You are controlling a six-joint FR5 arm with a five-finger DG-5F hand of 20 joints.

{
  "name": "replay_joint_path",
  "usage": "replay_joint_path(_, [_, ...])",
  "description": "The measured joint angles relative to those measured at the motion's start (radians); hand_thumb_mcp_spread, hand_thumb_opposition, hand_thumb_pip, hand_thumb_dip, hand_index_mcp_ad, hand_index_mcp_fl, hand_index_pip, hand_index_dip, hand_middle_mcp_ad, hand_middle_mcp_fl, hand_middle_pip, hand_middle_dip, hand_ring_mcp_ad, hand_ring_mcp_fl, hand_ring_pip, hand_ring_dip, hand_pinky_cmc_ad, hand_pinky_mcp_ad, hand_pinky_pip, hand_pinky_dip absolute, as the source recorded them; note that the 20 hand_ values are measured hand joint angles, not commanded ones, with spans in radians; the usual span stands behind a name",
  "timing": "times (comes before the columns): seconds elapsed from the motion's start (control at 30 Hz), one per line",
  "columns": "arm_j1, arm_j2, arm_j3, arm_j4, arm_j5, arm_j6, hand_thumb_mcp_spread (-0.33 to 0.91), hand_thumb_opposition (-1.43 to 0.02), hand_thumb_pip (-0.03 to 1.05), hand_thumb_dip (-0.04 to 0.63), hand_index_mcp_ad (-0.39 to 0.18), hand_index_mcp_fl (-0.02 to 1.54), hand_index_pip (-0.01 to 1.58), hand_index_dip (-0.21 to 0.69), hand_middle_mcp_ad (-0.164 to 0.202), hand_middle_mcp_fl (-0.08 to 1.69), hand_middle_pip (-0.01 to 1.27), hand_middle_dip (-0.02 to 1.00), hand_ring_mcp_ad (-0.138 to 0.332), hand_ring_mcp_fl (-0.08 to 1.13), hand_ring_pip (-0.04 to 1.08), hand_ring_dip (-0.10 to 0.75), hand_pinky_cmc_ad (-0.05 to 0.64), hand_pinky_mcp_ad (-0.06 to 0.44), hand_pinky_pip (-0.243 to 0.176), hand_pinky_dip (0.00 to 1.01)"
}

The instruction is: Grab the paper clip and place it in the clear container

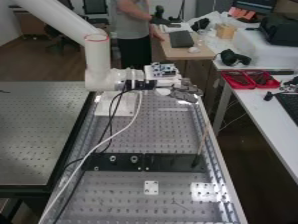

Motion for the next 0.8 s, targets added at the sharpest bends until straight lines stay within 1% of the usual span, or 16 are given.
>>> replay_joint_path(0.07, [0.001,-0.004,0.012,-0.028,-0.004,-0.008,0.48,-1.00,0.58,0.251,-0.199,0.71,1.30,0.035,0.075,0.28,0.13,0.20,0.115,0.06,0.10,0.115,0.358,0.227,0.005,0.19])
replay_joint_path(0.13, [0.002,-0.011,0.029,-0.069,-0.008,-0.016,0.48,-0.97,0.58,0.253,-0.201,0.69,1.25,0.045,0.075,0.23,0.12,0.20,0.115,0.06,0.10,0.115,0.354,0.227,0.005,0.19])
replay_joint_path(0.17, [0.001,-0.016,0.042,-0.101,-0.010,-0.021,0.47,-0.96,0.60,0.251,-0.202,0.63,1.21,0.037,0.075,0.22,0.12,0.20,0.115,0.06,0.10,0.115,0.354,0.227,0.002,0.19])
replay_joint_path(0.2, [0.000,-0.020,0.052,-0.125,-0.013,-0.024,0.46,-0.93,0.62,0.253,-0.202,0.44,1.16,0.033,0.073,0.19,0.12,0.20,0.119,0.05,0.10,0.119,0.358,0.227,0.002,0.20])
replay_joint_path(0.23, [-0.004,-0.023,0.058,-0.142,-0.017,-0.026,0.44,-0.91,0.62,0.251,-0.199,0.33,1.13,0.012,0.075,0.15,0.12,0.20,0.115,0.04,0.10,0.119,0.354,0.227,0.002,0.22])
replay_joint_path(0.27, [-0.007,-0.023,0.059,-0.146,-0.018,-0.027,0.43,-0.90,0.62,0.251,-0.199,0.32,1.13,0.017,0.073,0.14,0.13,0.20,0.119,0.03,0.10,0.119,0.358,0.227,0.005,0.24])
replay_joint_path(0.3, [-0.013,-0.023,0.057,-0.151,-0.023,-0.029,0.41,-0.88,0.62,0.251,-0.199,0.32,1.10,0.012,0.073,0.13,0.12,0.20,0.115,0.03,0.10,0.119,0.354,0.227,-0.007,0.26])
replay_joint_path(0.37, [-0.020,-0.017,0.050,-0.153,-0.029,-0.030,0.39,-0.85,0.63,0.251,-0.199,0.27,1.03,0.000,0.075,0.09,0.12,0.20,0.117,0.02,0.10,0.119,0.354,0.227,-0.012,0.29])
replay_joint_path(0.43, [-0.029,-0.001,0.039,-0.154,-0.037,-0.032,0.38,-0.84,0.63,0.253,-0.199,0.19,0.99,-0.010,0.075,0.09,0.12,0.20,0.115,0.01,0.10,0.119,0.354,0.227,-0.044,0.31])
replay_joint_path(0.47, [-0.031,0.004,0.036,-0.154,-0.039,-0.032,0.38,-0.84,0.64,0.251,-0.199,0.17,0.98,-0.024,0.075,0.09,0.12,0.20,0.115,0.01,0.10,0.119,0.354,0.229,-0.047,0.33])
replay_joint_path(0.5, [-0.035,0.015,0.028,-0.154,-0.043,-0.031,0.38,-0.82,0.64,0.251,-0.197,0.15,0.96,-0.030,0.075,0.08,0.12,0.20,0.115,0.01,0.10,0.119,0.354,0.230,-0.059,0.35])
replay_joint_path(0.53, [-0.040,0.030,0.019,-0.152,-0.048,-0.029,0.37,-0.82,0.64,0.251,-0.190,0.15,0.94,-0.026,0.075,0.07,0.12,0.20,0.115,0.01,0.10,0.119,0.354,0.232,-0.061,0.36])
replay_joint_path(0.67, [-0.053,0.084,-0.006,-0.146,-0.057,-0.026,0.32,-0.77,0.64,0.251,-0.164,0.10,0.83,-0.026,0.075,0.08,0.12,0.20,0.115,0.01,0.12,0.119,0.354,0.230,-0.056,0.40])
replay_joint_path(0.7, [-0.058,0.105,-0.013,-0.146,-0.059,-0.026,0.32,-0.77,0.64,0.251,-0.161,0.10,0.77,-0.026,0.075,0.08,0.12,0.20,0.115,0.01,0.12,0.119,0.354,0.229,-0.075,0.41])
replay_joint_path(0.77, [-0.068,0.145,-0.020,-0.156,-0.061,-0.028,0.31,-0.77,0.64,0.251,-0.154,0.09,0.64,-0.026,0.077,0.08,0.12,0.20,0.115,0.01,0.12,0.119,0.354,0.246,-0.075,0.43])
replay_joint_path(0.8, [-0.077,0.171,-0.020,-0.171,-0.062,-0.031,0.29,-0.76,0.64,0.246,-0.148,0.07,0.56,-0.030,0.075,0.04,0.12,0.20,0.115,0.01,0.12,0.119,0.354,0.250,-0.073,0.43])
